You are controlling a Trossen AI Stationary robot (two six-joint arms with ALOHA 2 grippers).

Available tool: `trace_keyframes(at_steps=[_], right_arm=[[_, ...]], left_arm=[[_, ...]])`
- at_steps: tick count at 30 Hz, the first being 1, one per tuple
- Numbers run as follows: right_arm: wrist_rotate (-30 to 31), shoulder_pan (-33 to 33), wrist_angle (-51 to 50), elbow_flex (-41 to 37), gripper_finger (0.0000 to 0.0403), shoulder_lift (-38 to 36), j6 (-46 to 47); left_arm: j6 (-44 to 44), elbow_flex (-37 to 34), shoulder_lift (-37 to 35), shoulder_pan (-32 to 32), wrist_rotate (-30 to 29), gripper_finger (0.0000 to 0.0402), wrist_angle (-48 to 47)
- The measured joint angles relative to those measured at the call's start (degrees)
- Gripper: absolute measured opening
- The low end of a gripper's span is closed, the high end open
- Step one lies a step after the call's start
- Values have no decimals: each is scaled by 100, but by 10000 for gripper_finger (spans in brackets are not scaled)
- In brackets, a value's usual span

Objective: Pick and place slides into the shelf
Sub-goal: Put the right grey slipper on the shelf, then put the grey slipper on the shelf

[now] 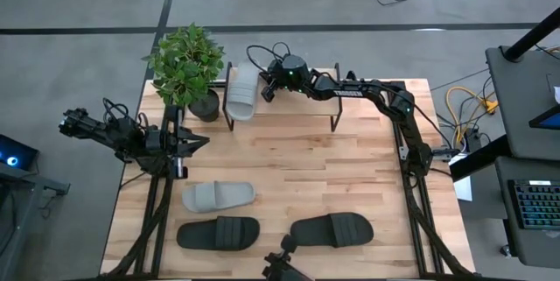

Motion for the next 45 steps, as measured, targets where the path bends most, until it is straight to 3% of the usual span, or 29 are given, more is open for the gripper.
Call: trace_keyframes(at_steps=[5,11,14,18,24,30,35,45], right_arm=[[35,-35,-223,0,8,-63,-102],[47,-54,-1000,3,8,-660,-212],[-299,47,-1473,4,8,-1047,-369],[-1013,393,-2142,4,8,-1596,-378],[-907,1334,-3155,-155,8,-2373,-440],[-558,2385,-2900,-854,8,-3268,-510],[-528,2977,-1889,-1988,8,-4159,-507],[-203,3142,107,-4632,8,-5610,-796]], left_arm=[[1,-37,-2,-1,0,0,0],[-2,-55,-47,1,0,0,-2],[-2,-55,-51,0,0,0,0],[-2,-61,-50,1,0,0,-2],[-4,-76,-50,0,0,0,-3],[-10,-92,-52,0,0,0,9],[-12,-144,-55,1,0,0,44],[-9,-153,25,-2,0,0,46]])
